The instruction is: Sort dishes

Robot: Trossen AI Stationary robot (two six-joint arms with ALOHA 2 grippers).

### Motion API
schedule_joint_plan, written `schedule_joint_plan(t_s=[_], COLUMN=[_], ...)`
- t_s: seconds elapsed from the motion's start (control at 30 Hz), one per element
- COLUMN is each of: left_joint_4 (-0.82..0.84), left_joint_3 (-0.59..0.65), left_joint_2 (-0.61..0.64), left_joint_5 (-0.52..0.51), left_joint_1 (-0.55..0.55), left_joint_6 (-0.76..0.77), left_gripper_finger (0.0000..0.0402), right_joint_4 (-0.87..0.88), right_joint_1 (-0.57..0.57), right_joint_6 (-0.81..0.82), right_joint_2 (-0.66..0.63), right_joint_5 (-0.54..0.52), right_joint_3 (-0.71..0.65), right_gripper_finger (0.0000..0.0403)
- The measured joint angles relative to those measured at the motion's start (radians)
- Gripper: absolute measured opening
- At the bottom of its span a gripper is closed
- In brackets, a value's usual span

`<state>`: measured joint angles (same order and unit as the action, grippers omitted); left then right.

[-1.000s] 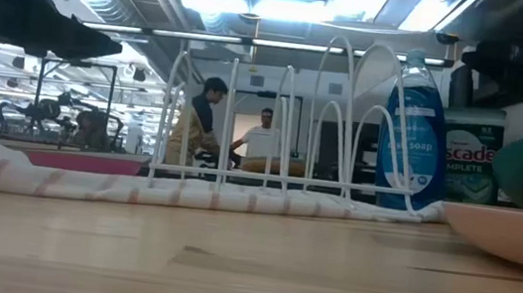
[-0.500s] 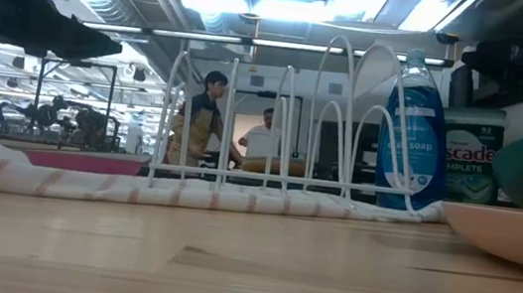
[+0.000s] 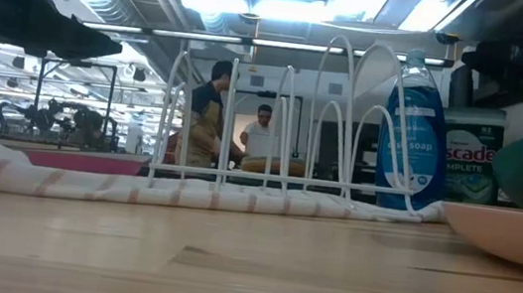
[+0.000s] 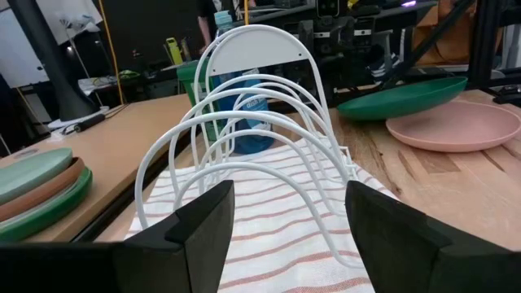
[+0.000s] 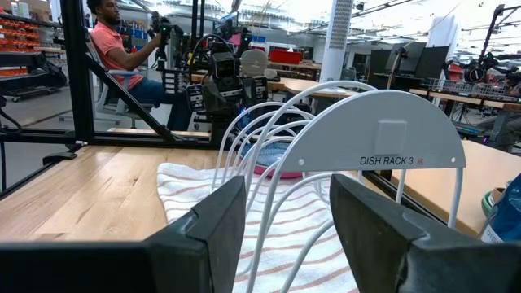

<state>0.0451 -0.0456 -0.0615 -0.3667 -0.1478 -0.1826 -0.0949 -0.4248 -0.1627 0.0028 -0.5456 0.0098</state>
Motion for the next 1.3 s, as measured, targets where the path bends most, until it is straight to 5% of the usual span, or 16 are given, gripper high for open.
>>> schedule_joint_plan(t_s=[0.57, 0.97, 1.3], left_joint_4=[0.000, 0.000, -0.001], left_joint_3=[0.000, 0.000, 0.000], left_joint_2=[0.000, 0.000, 0.000], left_joint_5=[0.000, 0.000, 0.000], left_joint_1=[0.000, 0.000, 0.000], left_joint_6=[0.000, -0.027, -0.024], left_gripper_finger=[0.0225, 0.0225, 0.0225], right_joint_4=[-0.042, -0.234, -0.194], right_joint_1=[0.000, 0.000, 0.000], right_joint_6=[0.001, 0.105, 0.316], right_joint_2=[0.000, 0.000, 0.052], right_joint_5=[0.001, 0.137, 0.021], right_joint_3=[0.000, 0.000, 0.061], right_gripper_finger=[0.0183, 0.0183, 0.0183])
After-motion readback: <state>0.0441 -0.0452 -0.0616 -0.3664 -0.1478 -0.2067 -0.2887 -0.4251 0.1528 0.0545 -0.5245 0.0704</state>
